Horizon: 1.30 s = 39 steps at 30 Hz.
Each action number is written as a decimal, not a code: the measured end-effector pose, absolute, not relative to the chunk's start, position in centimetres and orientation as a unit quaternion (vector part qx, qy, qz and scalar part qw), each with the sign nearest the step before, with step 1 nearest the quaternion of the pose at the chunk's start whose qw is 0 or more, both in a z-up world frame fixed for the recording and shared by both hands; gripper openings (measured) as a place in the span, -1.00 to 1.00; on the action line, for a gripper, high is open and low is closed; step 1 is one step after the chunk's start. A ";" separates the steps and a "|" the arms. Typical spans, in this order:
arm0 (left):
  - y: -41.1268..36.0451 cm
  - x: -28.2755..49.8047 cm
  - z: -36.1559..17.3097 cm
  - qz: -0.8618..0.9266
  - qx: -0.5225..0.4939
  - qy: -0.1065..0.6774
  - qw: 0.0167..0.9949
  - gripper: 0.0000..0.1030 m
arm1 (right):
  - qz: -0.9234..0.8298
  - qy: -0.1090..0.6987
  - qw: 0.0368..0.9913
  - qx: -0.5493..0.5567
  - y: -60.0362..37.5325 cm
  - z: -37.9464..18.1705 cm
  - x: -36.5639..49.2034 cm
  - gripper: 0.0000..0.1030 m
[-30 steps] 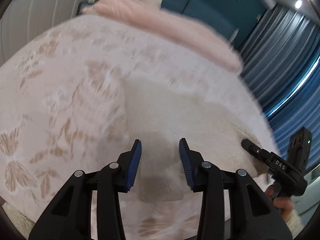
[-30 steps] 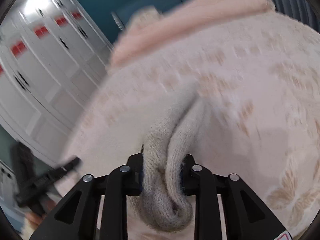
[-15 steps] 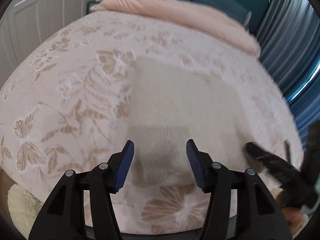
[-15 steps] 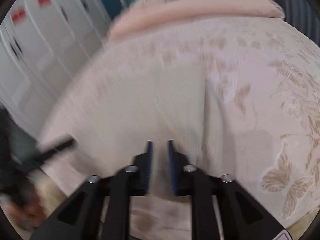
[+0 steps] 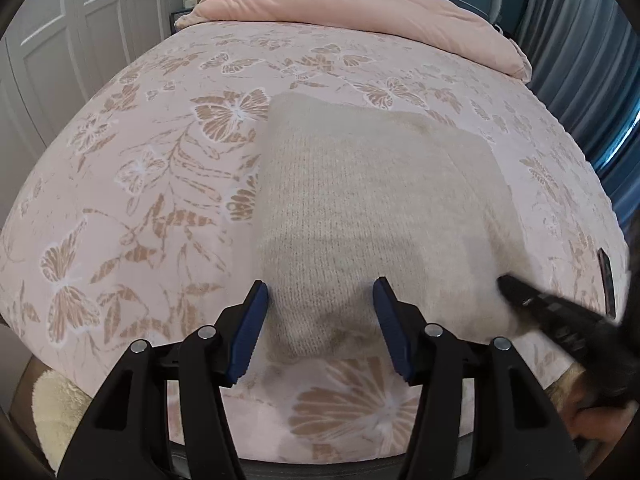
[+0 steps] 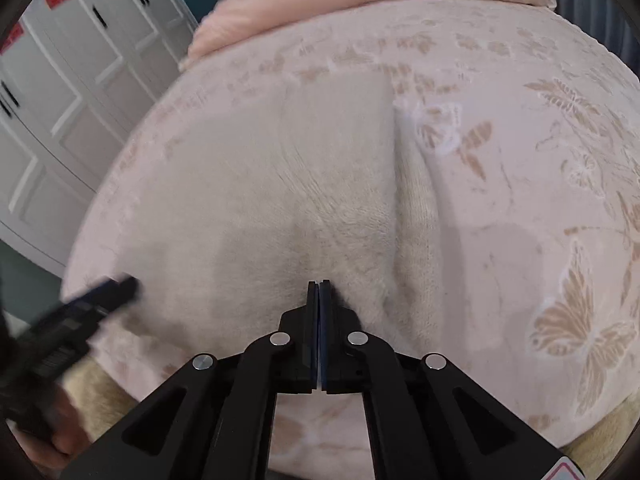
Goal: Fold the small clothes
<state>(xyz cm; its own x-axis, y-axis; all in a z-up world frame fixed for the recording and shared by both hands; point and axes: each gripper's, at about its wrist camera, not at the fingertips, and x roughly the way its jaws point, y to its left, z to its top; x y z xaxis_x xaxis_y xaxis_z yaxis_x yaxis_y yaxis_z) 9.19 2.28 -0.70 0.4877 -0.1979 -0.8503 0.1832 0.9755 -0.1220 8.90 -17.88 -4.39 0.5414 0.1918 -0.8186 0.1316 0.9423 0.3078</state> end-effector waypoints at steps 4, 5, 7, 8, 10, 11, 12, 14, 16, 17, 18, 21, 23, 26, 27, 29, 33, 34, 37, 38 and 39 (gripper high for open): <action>3.2 8.9 -0.6 -0.109 -0.035 0.503 0.856 0.09 | -0.008 0.457 0.870 0.184 -19.8 -3.4 8.1 -0.36; 3.6 8.8 -0.7 -0.108 -0.048 0.507 0.854 0.14 | -0.018 0.460 0.867 0.189 -20.5 -3.7 8.3 -0.11; 4.1 8.5 -0.9 -0.108 -0.066 0.511 0.850 0.14 | -0.016 0.470 0.861 0.195 -21.1 -4.2 8.8 -0.11; 4.4 8.3 -1.0 -0.109 -0.074 0.514 0.848 0.15 | -0.009 0.475 0.858 0.196 -21.2 -4.5 9.3 -0.11; 4.6 7.6 -1.0 -0.112 -0.079 0.513 0.847 0.15 | 0.008 0.490 0.850 0.193 -20.8 -5.4 10.2 -0.11; 4.5 7.2 -0.9 -0.116 -0.079 0.511 0.848 0.16 | 0.018 0.497 0.846 0.193 -20.6 -5.8 10.7 -0.11; 4.5 6.7 -0.8 -0.122 -0.078 0.509 0.849 0.20 | 0.025 0.506 0.841 0.191 -20.2 -6.3 11.2 -0.15; 4.3 5.9 -1.0 -0.130 -0.061 0.505 0.851 0.35 | 0.021 0.509 0.841 0.183 -19.6 -6.5 11.7 -0.35; 3.9 5.5 -1.7 -0.124 -0.025 0.506 0.853 0.35 | 0.038 0.502 0.843 0.191 -19.7 -5.5 12.3 -0.69; 3.9 5.6 -2.3 -0.111 -0.006 0.509 0.854 0.35 | 0.046 0.490 0.846 0.203 -19.9 -4.5 12.5 -0.72; 4.1 5.8 -2.8 -0.103 -0.002 0.511 0.854 0.34 | 0.056 0.465 0.857 0.214 -20.2 -2.6 12.5 -0.72; 5.4 7.0 -3.1 -0.085 -0.020 0.510 0.856 0.11 | 0.069 0.404 0.885 0.223 -20.9 2.4 11.9 -0.74; 5.9 7.9 -2.9 -0.082 -0.032 0.507 0.857 0.14 | 0.065 0.392 0.891 0.218 -21.1 3.1 11.6 -0.75; 5.7 8.5 -3.3 -0.079 -0.029 0.513 0.854 0.13 | 0.011 0.473 0.870 0.141 -20.4 -3.2 12.5 -0.74; 5.5 8.6 -3.6 -0.079 -0.025 0.516 0.852 0.13 | -0.001 0.513 0.846 0.144 -20.8 -7.0 12.6 -0.75; 5.6 8.6 -4.3 -0.081 -0.028 0.527 0.846 0.13 | -0.002 0.492 0.844 0.213 -22.5 -8.2 11.4 -0.74; 6.1 8.1 -4.6 -0.072 -0.017 0.535 0.842 0.14 | 0.005 0.460 0.853 0.245 -22.8 -4.6 10.7 -0.71; 6.4 7.9 -4.4 -0.073 -0.020 0.535 0.841 0.12 | 0.000 0.452 0.862 0.228 -22.3 -3.6 10.4 -0.66; 7.1 6.8 -2.4 -0.093 -0.047 0.515 0.851 0.11 | -0.006 0.424 0.887 0.182 -20.8 -1.0 9.2 -0.58; 7.3 6.4 -1.3 -0.102 -0.060 0.502 0.857 0.11 | -0.004 0.417 0.891 0.179 -20.6 -0.6 8.9 -0.58; 7.3 6.0 -0.2 -0.108 -0.069 0.487 0.864 0.12 | 0.002 0.412 0.893 0.180 -20.4 -0.4 8.6 -0.58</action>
<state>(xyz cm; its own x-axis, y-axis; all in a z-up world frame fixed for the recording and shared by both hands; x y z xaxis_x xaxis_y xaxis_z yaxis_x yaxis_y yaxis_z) 6.02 7.29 -0.23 0.5014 -0.2546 -0.8269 0.1198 0.9670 -0.2250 8.58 -20.35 -0.37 0.6604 0.1524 -0.7353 0.1440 0.9353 0.3233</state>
